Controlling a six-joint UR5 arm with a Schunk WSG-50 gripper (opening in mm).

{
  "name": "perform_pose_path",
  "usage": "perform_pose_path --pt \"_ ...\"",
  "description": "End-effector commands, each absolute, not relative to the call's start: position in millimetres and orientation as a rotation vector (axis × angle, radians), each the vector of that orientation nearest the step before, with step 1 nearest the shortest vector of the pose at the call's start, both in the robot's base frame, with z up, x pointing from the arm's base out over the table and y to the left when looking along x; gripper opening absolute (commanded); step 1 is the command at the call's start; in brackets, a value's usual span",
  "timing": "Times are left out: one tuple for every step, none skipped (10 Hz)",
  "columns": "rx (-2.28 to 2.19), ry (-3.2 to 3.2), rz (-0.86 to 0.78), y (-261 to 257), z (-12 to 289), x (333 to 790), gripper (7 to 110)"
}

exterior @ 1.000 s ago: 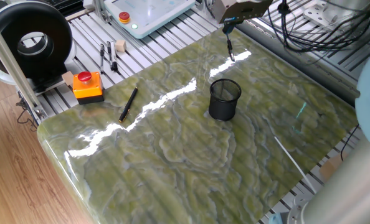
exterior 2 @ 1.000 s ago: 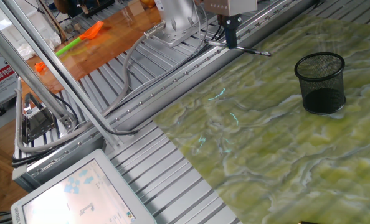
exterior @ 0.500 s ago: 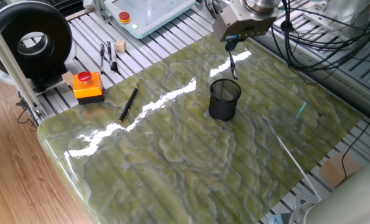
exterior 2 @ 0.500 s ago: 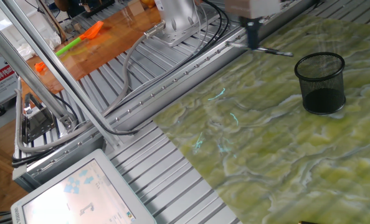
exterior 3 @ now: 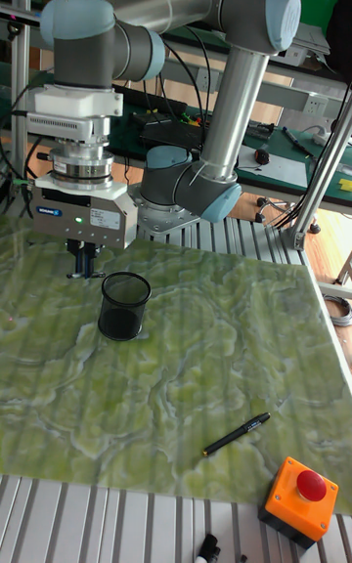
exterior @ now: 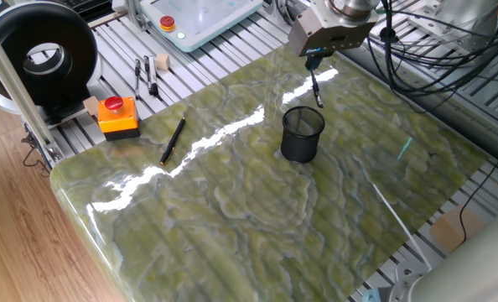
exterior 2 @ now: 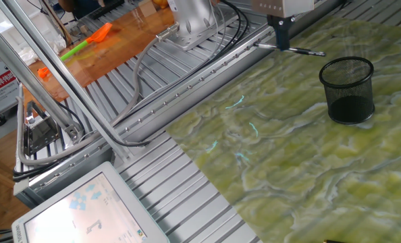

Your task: Put the pen into the pen holder

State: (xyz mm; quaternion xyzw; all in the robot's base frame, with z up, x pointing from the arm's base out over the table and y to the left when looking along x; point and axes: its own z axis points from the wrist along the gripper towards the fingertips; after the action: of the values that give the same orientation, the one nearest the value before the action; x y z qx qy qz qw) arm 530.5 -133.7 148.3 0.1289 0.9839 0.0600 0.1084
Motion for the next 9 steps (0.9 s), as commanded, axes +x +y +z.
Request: perform_pose_path --pt "0.226 2.875 0.066 -152.5 151.9 539.0 7" --pt "0.180 2.863 0.037 -156.6 152.7 542.2 7" --pt "0.156 2.860 0.041 -155.5 153.1 543.3 7" --pt "0.130 2.843 0.072 -149.6 154.5 547.7 7" --pt "0.148 2.855 0.120 -141.8 154.1 544.7 7" --pt "0.156 2.887 0.115 -142.5 151.9 537.0 7" --pt "0.148 2.918 0.109 -143.1 150.0 529.5 7" --pt "0.125 2.932 0.104 -143.4 149.3 526.1 7" --pt "0.097 2.935 0.087 -145.7 149.0 525.7 7"
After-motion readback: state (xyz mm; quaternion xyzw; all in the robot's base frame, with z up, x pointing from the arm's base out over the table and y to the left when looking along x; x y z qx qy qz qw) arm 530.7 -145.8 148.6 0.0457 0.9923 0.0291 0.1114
